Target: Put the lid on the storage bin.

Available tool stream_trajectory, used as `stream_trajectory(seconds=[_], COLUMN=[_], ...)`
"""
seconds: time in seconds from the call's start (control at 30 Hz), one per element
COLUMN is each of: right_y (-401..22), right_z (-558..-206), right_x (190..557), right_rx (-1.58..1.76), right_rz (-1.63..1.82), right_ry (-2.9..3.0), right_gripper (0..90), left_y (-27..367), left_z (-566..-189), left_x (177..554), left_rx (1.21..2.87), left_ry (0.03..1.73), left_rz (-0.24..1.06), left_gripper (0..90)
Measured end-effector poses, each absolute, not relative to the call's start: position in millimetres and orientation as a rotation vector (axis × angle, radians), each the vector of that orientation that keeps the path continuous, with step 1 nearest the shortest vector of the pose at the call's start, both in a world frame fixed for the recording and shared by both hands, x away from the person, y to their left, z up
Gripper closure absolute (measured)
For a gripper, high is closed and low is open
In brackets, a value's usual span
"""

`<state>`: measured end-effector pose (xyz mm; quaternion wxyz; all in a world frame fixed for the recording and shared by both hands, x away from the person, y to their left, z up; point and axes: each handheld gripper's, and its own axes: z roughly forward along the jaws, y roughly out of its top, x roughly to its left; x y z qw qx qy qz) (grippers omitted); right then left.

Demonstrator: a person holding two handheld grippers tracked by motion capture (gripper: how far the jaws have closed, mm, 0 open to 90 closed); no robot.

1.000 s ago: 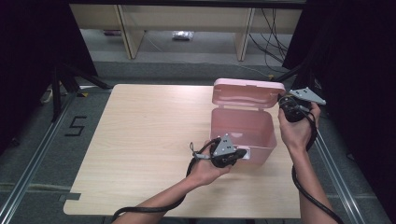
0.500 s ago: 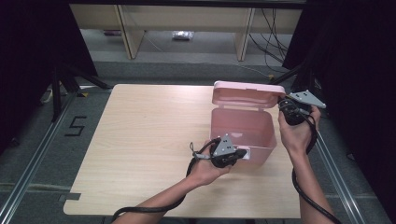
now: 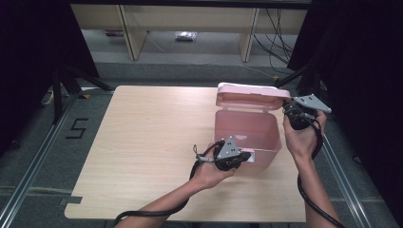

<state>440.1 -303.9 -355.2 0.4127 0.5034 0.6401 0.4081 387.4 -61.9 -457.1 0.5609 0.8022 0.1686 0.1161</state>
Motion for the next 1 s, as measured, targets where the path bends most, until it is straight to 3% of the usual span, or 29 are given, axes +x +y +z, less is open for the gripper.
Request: stream_trajectory(seconds=[1.0], right_y=[-304.2], right_z=[-364.3], right_x=[425.6], right_rx=[1.245], right_rz=[1.002], right_ry=[1.627], right_gripper=[88.7], left_y=[-61.4], left_z=[-451.6], left_x=[385.4], left_rx=[1.854], left_ry=[0.370], left_rz=[0.263], left_gripper=[90.0])
